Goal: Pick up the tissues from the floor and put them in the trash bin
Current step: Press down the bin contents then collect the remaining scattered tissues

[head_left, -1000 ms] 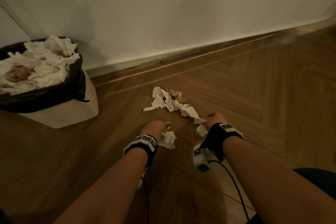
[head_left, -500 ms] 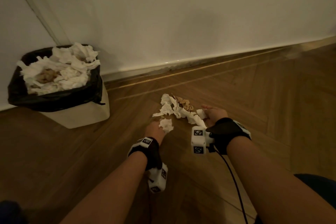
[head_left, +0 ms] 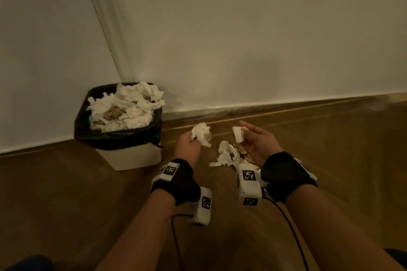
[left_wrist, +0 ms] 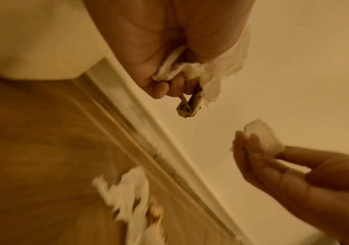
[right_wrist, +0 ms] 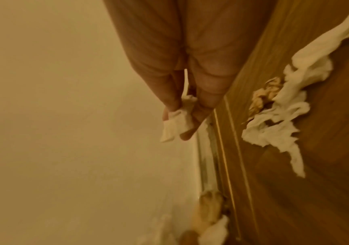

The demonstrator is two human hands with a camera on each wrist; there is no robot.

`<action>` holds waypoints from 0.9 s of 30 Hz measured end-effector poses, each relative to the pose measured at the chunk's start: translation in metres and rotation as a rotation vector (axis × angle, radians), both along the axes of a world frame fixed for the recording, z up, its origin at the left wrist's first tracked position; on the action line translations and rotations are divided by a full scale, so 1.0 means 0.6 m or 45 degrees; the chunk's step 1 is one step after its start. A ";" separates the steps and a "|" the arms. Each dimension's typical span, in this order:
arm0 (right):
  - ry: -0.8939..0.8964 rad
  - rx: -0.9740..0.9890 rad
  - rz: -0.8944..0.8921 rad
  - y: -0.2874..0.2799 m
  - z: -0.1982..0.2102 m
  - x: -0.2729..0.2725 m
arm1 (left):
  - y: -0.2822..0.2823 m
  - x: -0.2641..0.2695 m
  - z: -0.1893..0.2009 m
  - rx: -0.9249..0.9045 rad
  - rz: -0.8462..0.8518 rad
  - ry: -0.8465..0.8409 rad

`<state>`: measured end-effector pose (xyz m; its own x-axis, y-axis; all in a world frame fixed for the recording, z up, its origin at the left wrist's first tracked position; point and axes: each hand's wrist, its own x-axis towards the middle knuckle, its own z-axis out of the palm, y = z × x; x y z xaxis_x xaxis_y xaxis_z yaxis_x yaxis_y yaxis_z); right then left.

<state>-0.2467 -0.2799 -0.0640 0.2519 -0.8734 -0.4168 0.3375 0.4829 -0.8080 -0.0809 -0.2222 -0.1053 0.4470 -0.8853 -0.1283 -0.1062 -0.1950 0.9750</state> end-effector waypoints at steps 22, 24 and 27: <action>0.590 -0.285 0.197 -0.071 0.036 0.361 | 0.034 0.343 0.155 0.118 0.434 -0.884; 0.598 -0.340 0.220 -0.072 0.036 0.381 | 0.026 0.350 0.137 0.267 0.371 -1.087; 0.864 -0.614 0.331 -0.074 0.028 0.410 | 0.020 0.360 0.118 0.337 0.315 -1.114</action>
<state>-0.0009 -0.3245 -0.0473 0.2989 -0.9426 -0.1488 -0.3642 0.0314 -0.9308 0.1349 -0.2104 -0.0344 0.6509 -0.7424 0.1586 -0.7048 -0.5133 0.4897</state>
